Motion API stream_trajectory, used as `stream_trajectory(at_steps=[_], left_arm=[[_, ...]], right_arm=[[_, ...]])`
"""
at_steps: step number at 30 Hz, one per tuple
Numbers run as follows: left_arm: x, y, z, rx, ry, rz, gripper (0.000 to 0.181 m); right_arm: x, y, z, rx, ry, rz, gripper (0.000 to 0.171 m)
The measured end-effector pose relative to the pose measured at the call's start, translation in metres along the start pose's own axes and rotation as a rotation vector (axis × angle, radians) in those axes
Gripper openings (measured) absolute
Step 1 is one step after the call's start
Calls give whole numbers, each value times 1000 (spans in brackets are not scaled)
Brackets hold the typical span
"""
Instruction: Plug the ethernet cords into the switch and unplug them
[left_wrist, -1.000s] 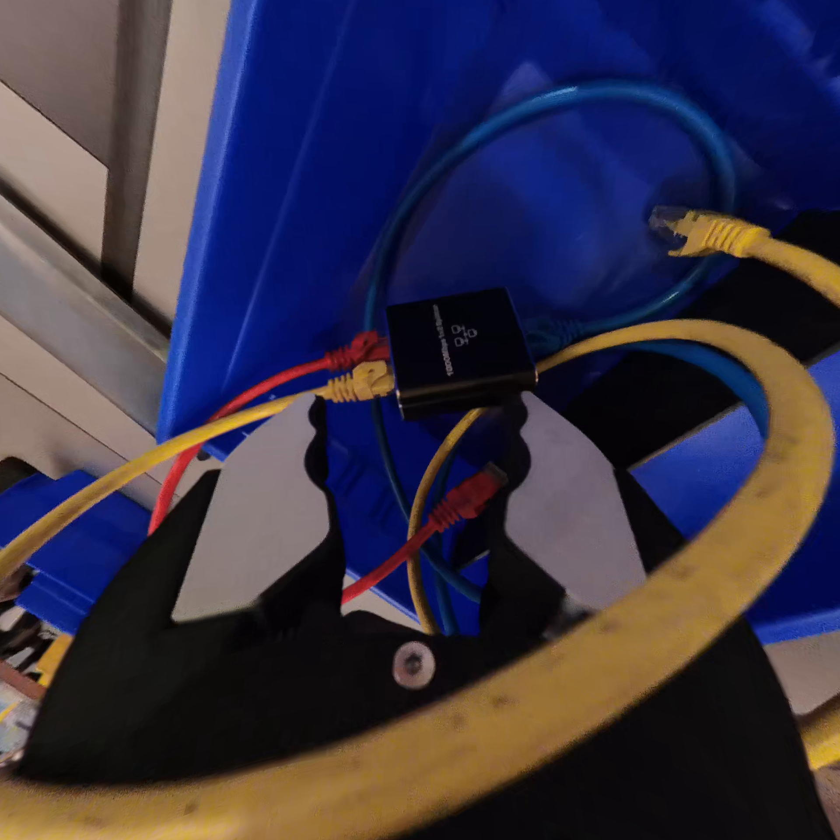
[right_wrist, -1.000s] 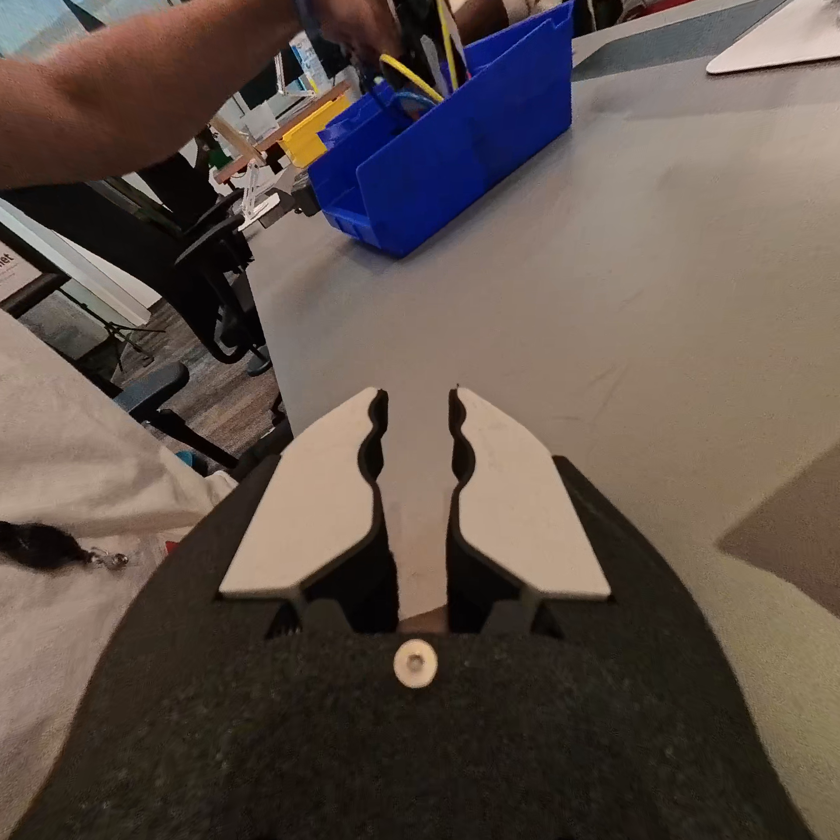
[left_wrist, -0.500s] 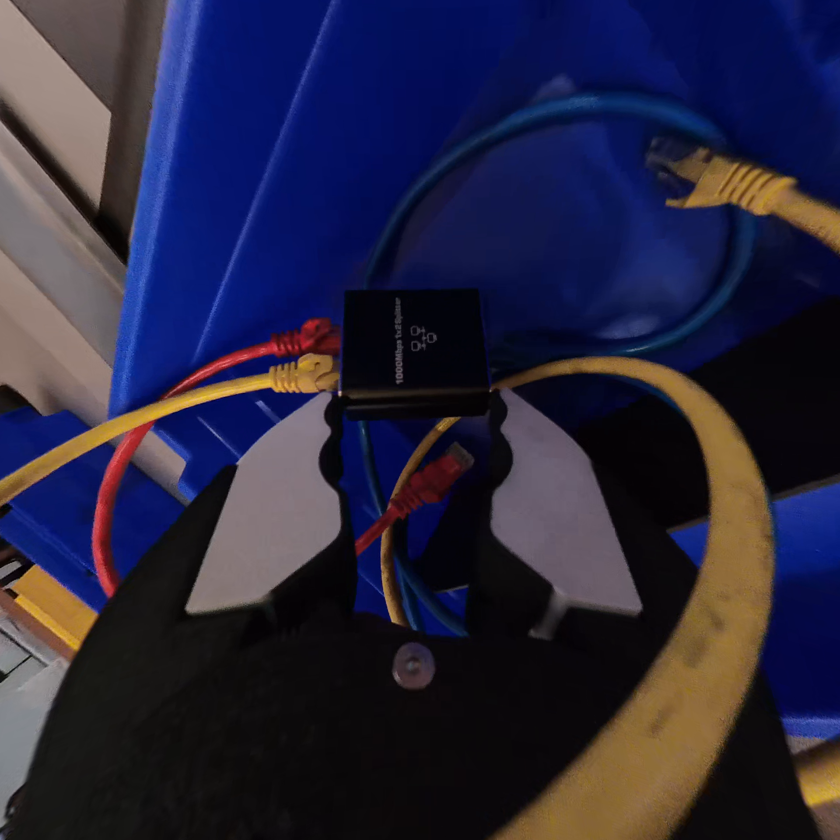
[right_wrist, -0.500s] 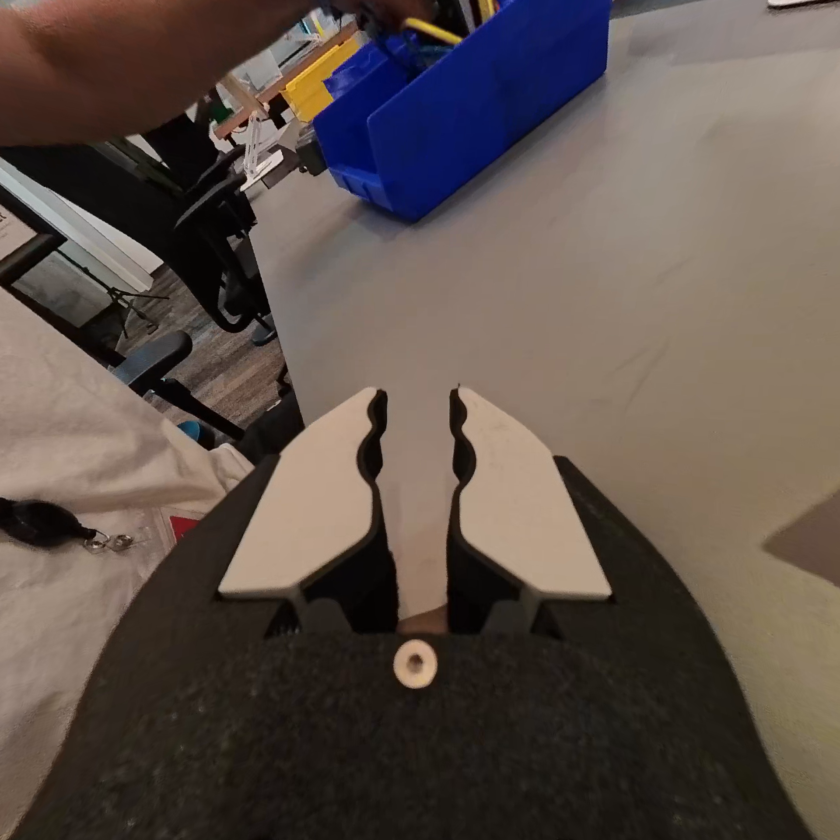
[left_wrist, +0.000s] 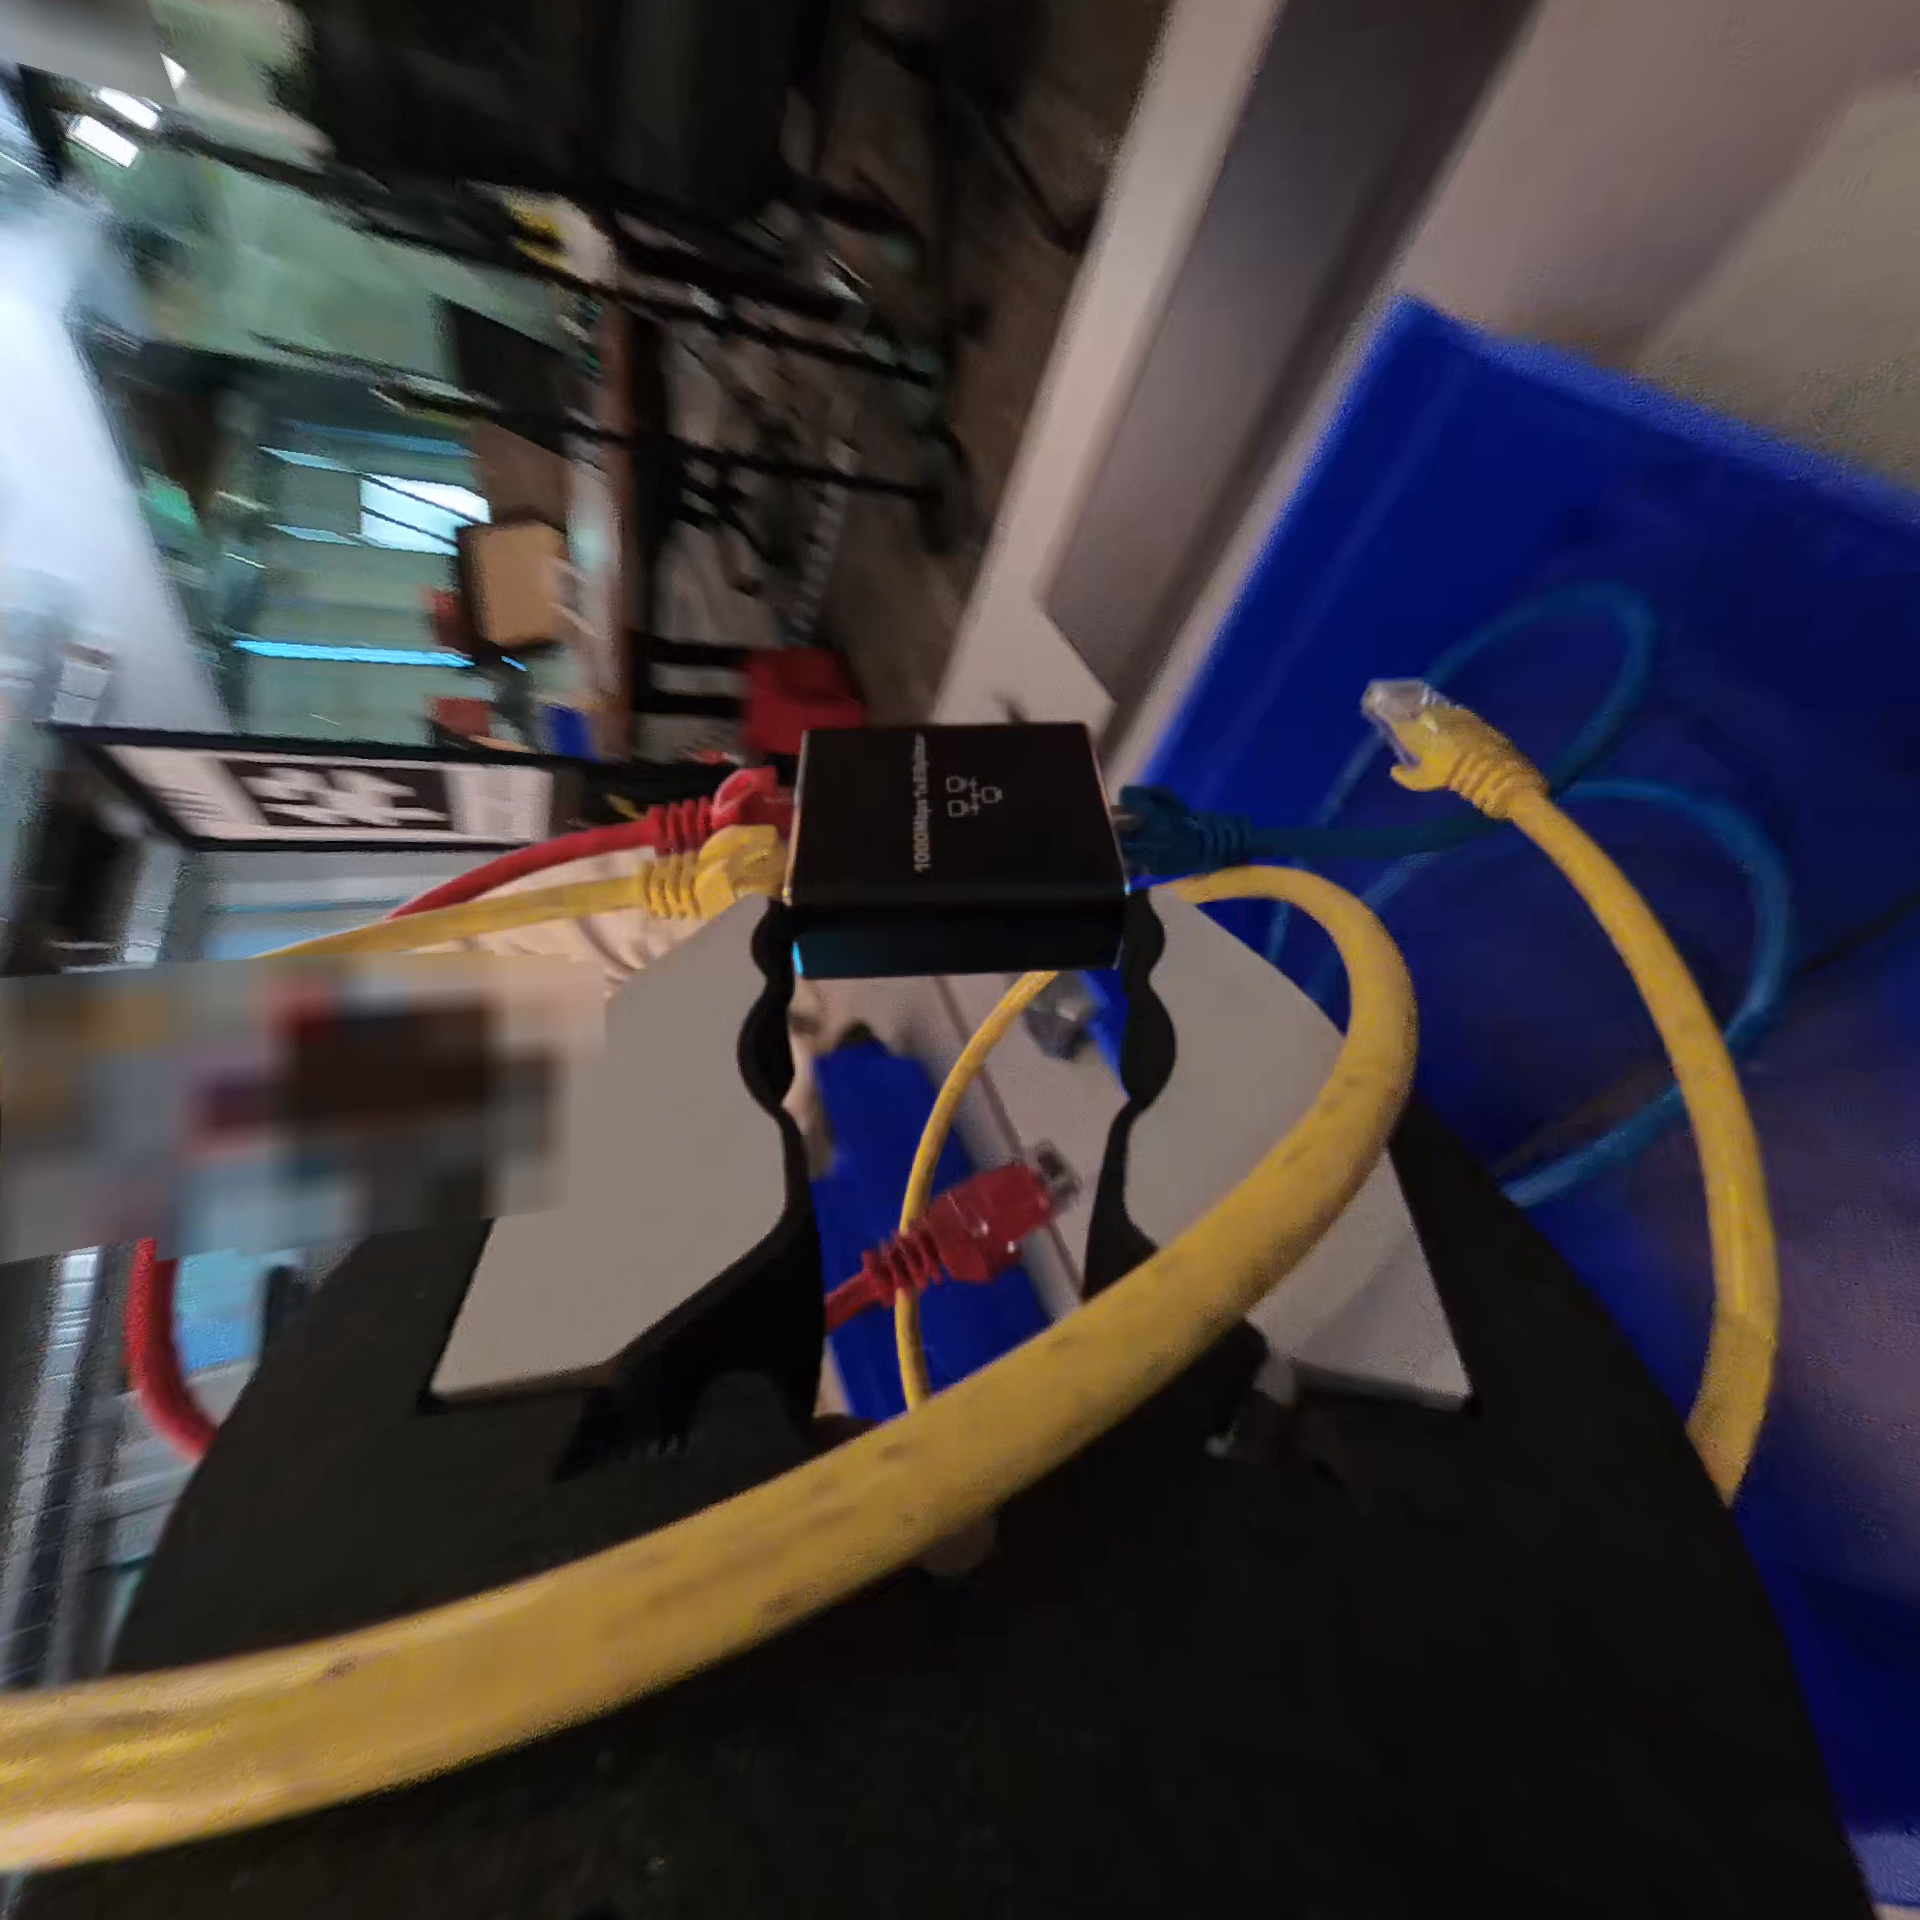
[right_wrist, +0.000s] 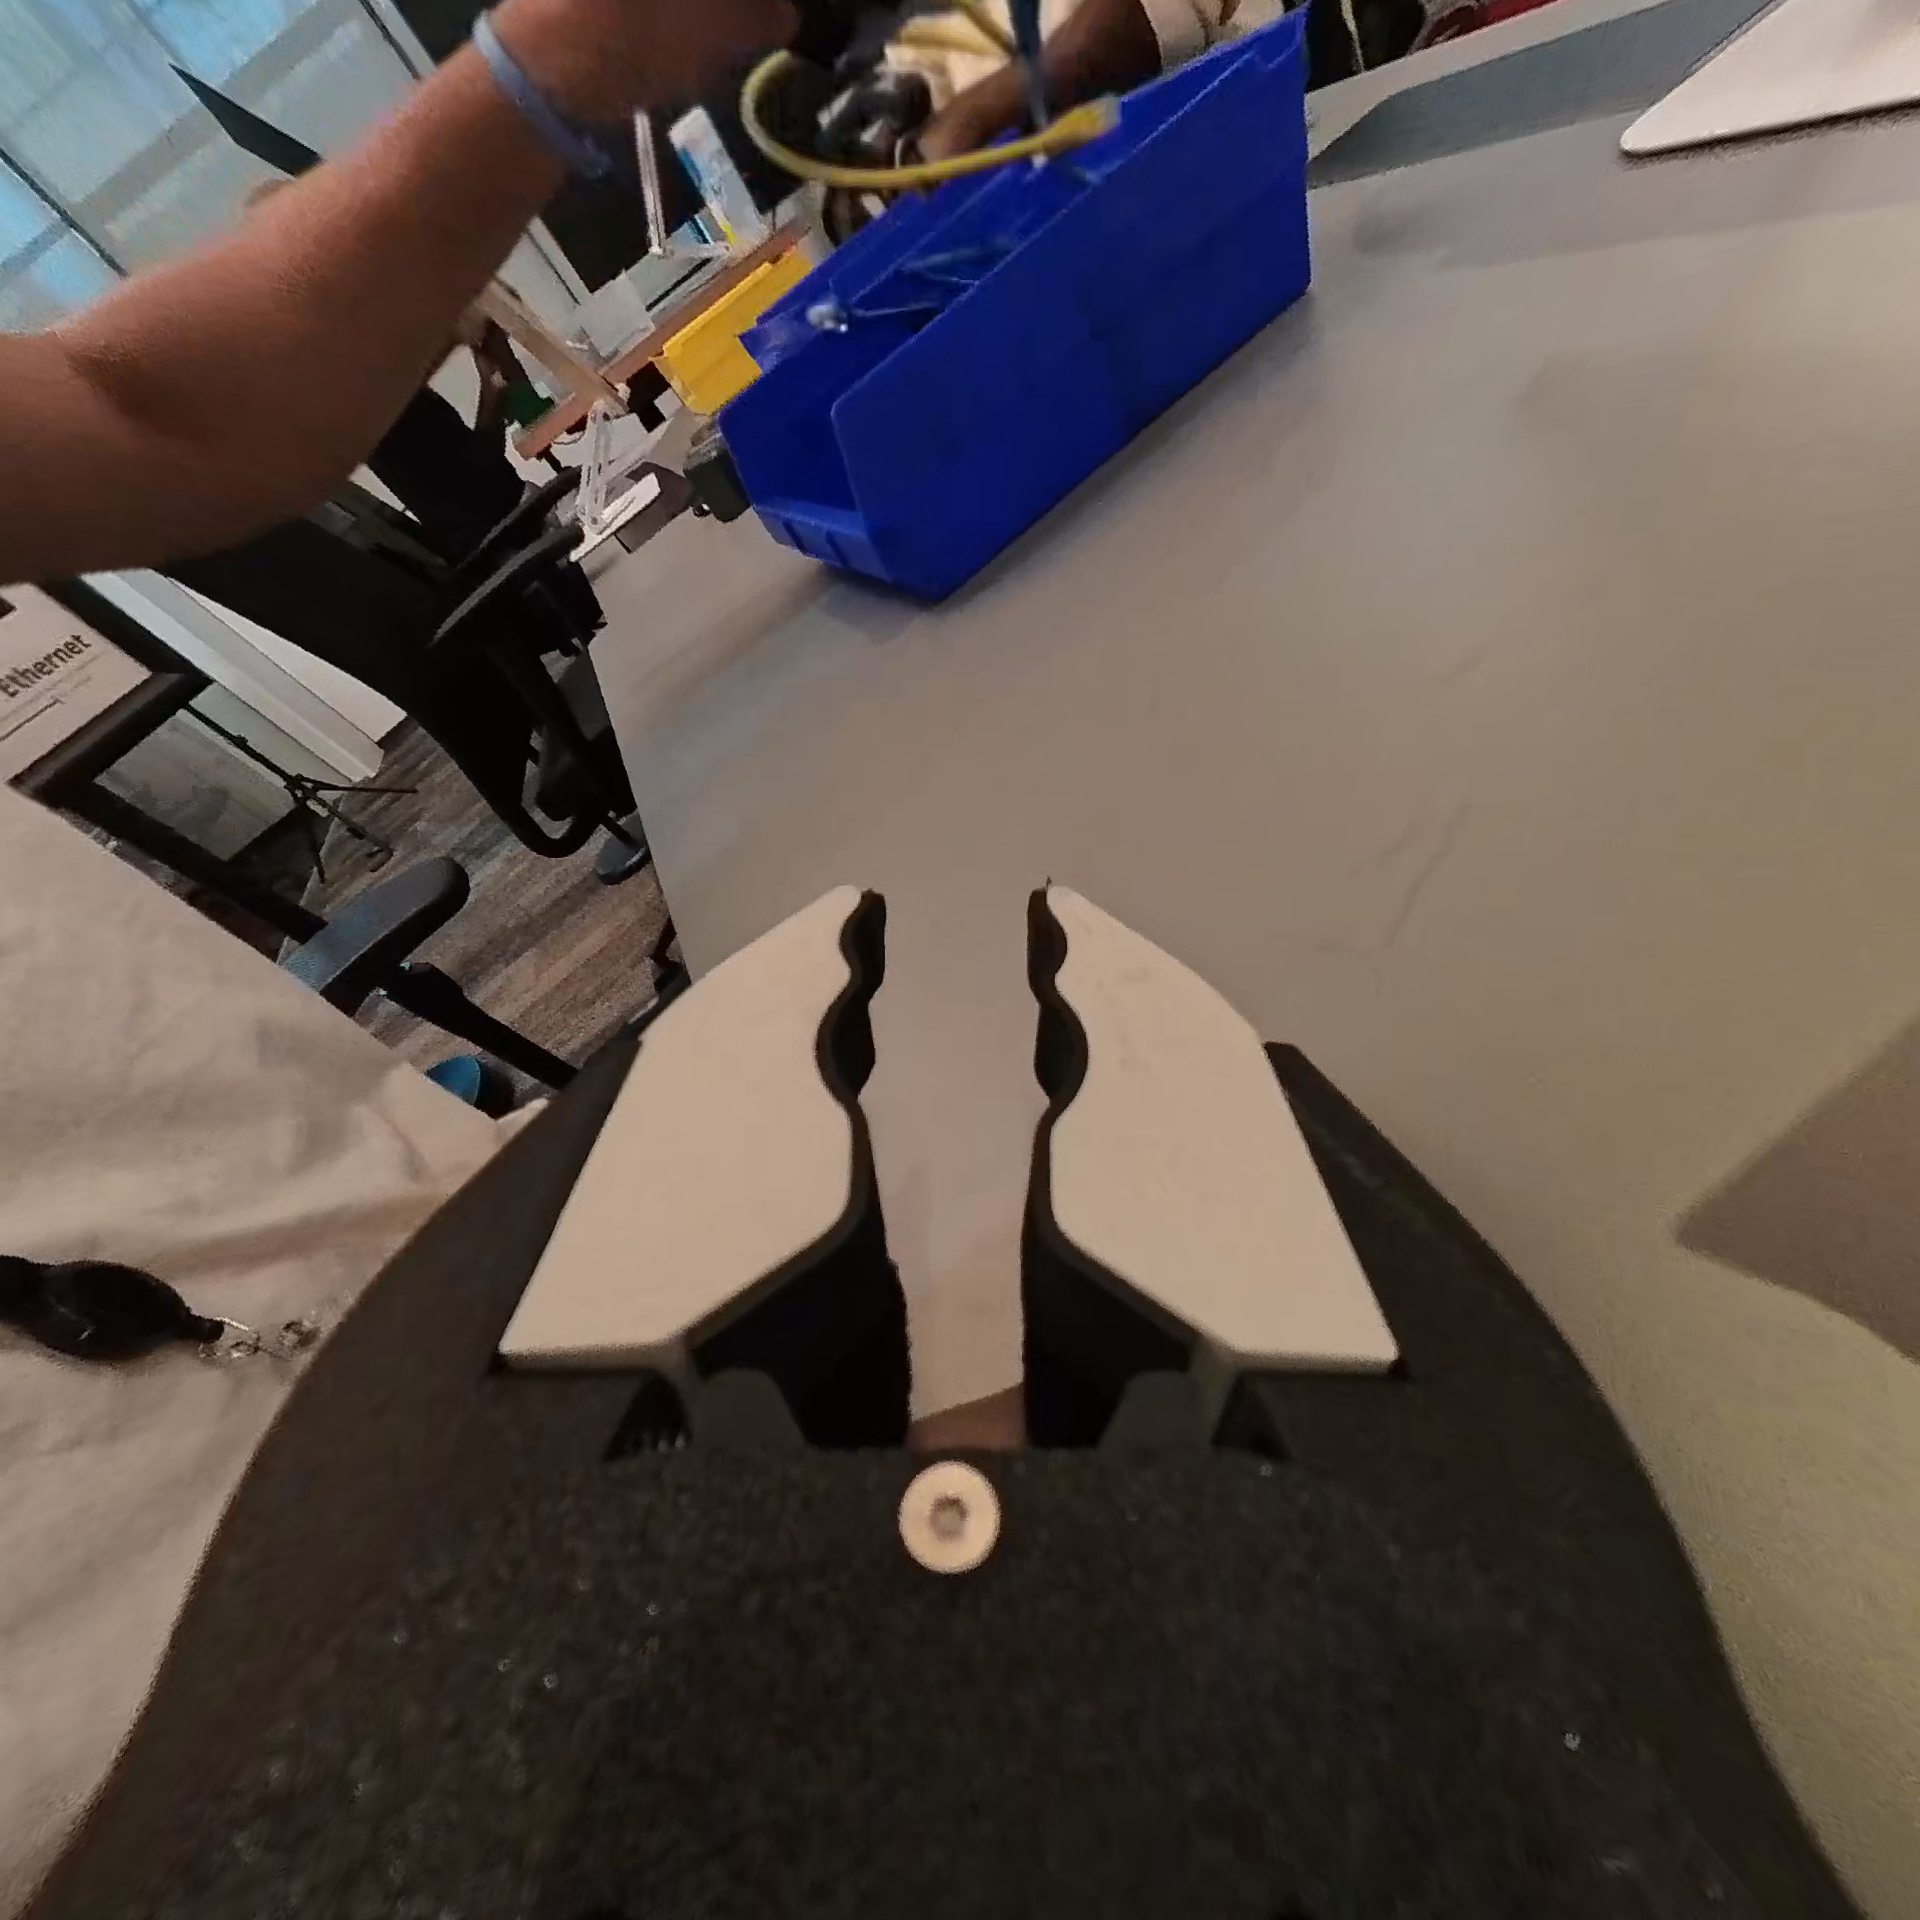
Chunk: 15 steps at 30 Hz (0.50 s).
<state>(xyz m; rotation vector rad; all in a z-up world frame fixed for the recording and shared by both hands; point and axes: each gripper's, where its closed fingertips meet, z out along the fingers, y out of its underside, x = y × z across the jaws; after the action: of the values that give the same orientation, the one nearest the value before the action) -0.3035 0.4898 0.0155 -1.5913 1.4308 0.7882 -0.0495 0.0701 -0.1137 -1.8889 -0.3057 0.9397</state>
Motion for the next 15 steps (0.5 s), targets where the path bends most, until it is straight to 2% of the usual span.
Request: stream_trajectory(at_steps=[3,9,12,15], left_arm=[[-50,-34,-52,128,-136,-13,61],[-142,-102,-158,434,-252,-209,60],[-159,-133,-196,590,-164,-336,60],[-138,-163,-211,718,31,-434,60]], right_arm=[[-1,-3,0,13,7,-9,27],[-6,-4,3,12,16,-51,27],[-7,-4,3,10,28,-69,27],[-2,-8,1,26,70,-108,27]])
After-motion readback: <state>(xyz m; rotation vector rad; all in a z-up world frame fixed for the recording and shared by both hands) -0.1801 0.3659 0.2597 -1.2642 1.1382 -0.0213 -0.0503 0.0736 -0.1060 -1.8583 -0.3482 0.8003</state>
